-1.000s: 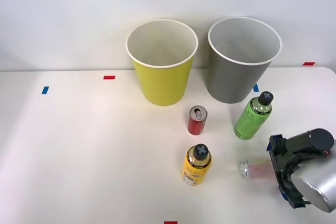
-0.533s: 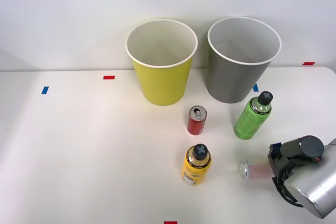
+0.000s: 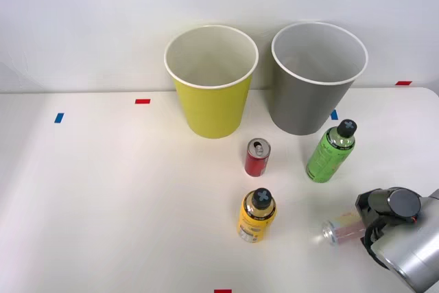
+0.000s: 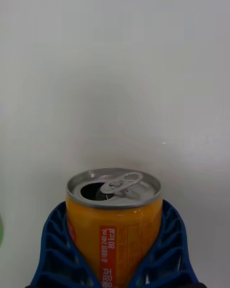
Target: Put cans in the gray bin, plastic bottles in the light green bin
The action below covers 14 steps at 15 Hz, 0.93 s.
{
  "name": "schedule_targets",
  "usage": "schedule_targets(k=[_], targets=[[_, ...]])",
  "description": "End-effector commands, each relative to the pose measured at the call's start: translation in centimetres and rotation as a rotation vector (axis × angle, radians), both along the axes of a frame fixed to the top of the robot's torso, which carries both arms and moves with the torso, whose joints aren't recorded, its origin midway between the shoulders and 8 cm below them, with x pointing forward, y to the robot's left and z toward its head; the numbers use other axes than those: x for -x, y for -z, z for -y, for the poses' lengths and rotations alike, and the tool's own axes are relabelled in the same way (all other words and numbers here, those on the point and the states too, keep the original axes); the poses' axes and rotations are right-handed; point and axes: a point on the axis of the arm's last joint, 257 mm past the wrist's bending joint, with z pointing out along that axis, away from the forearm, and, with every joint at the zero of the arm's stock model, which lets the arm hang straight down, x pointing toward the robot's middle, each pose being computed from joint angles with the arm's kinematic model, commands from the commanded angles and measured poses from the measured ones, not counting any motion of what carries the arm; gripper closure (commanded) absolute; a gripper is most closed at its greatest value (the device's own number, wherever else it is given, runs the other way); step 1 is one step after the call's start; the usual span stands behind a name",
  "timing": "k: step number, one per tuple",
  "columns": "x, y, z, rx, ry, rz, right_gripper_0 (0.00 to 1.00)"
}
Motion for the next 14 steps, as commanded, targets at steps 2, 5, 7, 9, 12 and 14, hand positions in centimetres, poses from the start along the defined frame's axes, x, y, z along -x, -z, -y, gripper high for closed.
schedule_targets(k=[2,5,7,9,12,14], targets=[[-0.6,-4.0,2.2,0.258,-0.199,0.138,1.0],[1.8,-7.1,3.8,0.465,-0.303,0.179,1.0],[3.6,-9.2,5.2,0.576,-0.331,0.198,1.0],[4.3,-11.8,6.3,0.685,-0.354,0.239,1.0],[4.5,-14.9,6.0,0.769,-0.399,0.333,1.0],[3.8,-17.4,5.8,0.847,-0.436,0.421,1.0]])
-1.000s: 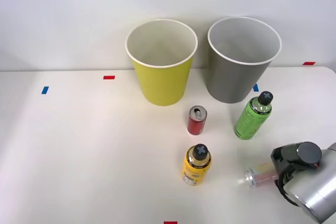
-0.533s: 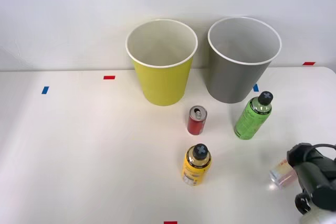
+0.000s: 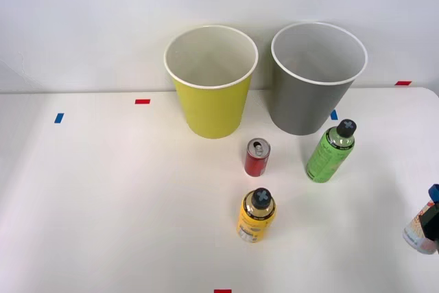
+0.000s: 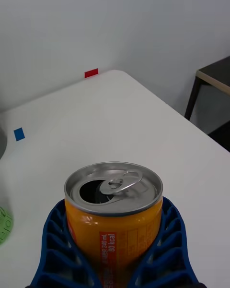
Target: Put cans in the gray bin, plastic bottles in the light green bin
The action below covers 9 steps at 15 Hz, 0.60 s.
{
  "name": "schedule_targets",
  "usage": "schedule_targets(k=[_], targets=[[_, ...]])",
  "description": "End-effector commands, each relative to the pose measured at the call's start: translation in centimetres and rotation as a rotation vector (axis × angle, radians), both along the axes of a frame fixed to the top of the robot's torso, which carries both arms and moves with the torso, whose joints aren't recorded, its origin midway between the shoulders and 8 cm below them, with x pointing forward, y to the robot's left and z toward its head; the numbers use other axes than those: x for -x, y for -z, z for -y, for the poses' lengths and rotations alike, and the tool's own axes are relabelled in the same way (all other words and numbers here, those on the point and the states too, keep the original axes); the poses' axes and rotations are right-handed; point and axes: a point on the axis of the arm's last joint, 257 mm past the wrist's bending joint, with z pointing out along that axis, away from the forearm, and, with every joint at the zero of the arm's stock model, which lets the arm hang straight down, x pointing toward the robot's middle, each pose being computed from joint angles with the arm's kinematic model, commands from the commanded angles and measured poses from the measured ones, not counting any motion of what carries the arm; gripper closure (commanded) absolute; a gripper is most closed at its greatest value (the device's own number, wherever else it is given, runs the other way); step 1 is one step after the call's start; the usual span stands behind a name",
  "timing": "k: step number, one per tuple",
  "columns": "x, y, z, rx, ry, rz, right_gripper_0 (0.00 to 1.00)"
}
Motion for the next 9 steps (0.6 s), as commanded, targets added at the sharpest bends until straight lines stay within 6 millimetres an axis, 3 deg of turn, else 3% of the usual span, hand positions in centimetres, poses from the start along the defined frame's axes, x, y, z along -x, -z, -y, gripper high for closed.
schedule_targets(k=[1,7,9], targets=[[-1.4,-4.5,-0.5,0.09,-0.097,0.143,1.0],[-4.3,-12.8,-1.3,0.105,-0.168,0.406,1.0],[-5.3,-15.2,-2.3,0.092,-0.196,0.485,1.0]])
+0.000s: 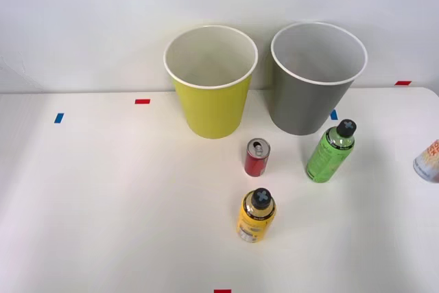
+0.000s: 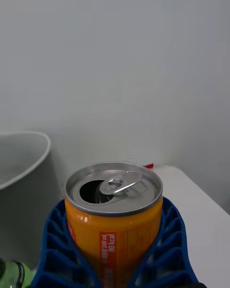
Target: Put cans in the gray bin, plastic bottles in the light green bin
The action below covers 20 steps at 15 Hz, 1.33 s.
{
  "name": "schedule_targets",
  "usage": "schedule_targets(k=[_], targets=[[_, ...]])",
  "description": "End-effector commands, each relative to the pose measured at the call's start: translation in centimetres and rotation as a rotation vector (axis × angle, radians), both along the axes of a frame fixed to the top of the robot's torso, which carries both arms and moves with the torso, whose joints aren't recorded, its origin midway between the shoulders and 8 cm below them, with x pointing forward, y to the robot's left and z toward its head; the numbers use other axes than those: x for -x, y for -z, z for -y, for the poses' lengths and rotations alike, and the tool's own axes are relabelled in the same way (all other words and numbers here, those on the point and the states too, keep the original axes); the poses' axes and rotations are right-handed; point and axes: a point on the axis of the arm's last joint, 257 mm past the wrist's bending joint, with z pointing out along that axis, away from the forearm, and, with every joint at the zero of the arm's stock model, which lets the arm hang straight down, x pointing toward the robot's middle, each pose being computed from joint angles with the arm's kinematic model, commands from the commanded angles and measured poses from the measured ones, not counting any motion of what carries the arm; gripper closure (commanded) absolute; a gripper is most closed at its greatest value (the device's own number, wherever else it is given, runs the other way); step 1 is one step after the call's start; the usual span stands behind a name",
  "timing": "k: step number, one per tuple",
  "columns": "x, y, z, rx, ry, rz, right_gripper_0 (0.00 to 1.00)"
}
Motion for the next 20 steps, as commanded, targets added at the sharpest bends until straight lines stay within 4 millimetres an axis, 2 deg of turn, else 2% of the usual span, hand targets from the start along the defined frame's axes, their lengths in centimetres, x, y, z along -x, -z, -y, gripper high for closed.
schedule_targets(k=[1,4,9,14,18,20], targets=[[-1.8,-4.0,-1.9,-0.028,-0.065,0.123,1.0],[-5.1,-6.8,-4.9,-0.059,-0.189,0.22,1.0],[-13.3,-9.7,-9.0,-0.018,-0.337,0.315,1.0],[-18.8,-9.3,-11.0,-0.014,-0.393,0.288,1.0],[-21.9,-9.7,-12.1,0.062,-0.44,0.292,1.0],[-22.7,-10.2,-12.6,0.076,-0.459,0.298,1.0]])
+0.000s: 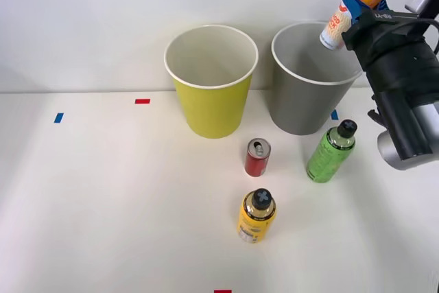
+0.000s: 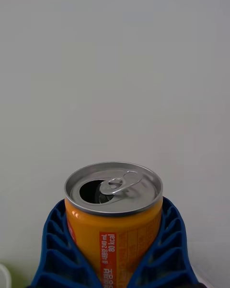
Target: Put cans in the gray bin, plastic bottles in the light green bin
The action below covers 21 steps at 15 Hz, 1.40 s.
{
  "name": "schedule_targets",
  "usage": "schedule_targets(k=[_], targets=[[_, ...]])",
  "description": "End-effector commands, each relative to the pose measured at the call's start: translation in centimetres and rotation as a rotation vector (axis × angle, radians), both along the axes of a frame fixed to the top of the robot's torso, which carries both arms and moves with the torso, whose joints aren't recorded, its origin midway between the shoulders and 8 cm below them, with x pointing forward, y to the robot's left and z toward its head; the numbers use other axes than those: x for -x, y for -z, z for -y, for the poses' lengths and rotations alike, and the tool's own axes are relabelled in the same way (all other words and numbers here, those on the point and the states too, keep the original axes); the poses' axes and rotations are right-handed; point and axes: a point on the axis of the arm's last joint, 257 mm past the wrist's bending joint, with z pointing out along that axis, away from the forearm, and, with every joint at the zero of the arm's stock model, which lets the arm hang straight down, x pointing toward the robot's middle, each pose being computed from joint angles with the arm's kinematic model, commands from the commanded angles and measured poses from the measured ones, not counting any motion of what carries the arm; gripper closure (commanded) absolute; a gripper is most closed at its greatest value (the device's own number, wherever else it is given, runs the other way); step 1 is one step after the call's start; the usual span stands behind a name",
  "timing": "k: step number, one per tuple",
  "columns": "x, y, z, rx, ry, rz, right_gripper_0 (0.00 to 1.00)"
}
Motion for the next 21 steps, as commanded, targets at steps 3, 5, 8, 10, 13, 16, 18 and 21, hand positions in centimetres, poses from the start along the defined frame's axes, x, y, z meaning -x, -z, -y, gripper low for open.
schedule_targets(k=[3,5,8,10,13,16,18,21], targets=[[-0.8,-1.4,-0.4,0.046,-0.012,0.028,1.0],[-0.8,-1.2,-0.5,0.073,-0.008,0.027,1.0],[-0.9,-0.8,-0.6,0.082,-0.002,0.018,0.17],[-0.9,-0.4,-1.0,0.091,-0.01,0.011,0.0],[-0.9,-0.1,-1.1,0.121,-0.011,0.007,0.0],[-0.8,0.2,-1.1,0.166,0.004,0.013,0.0],[-0.5,0.7,-0.8,0.208,0.025,0.02,0.0],[2.2,0.3,0.2,0.201,0.034,0.046,0.0]])
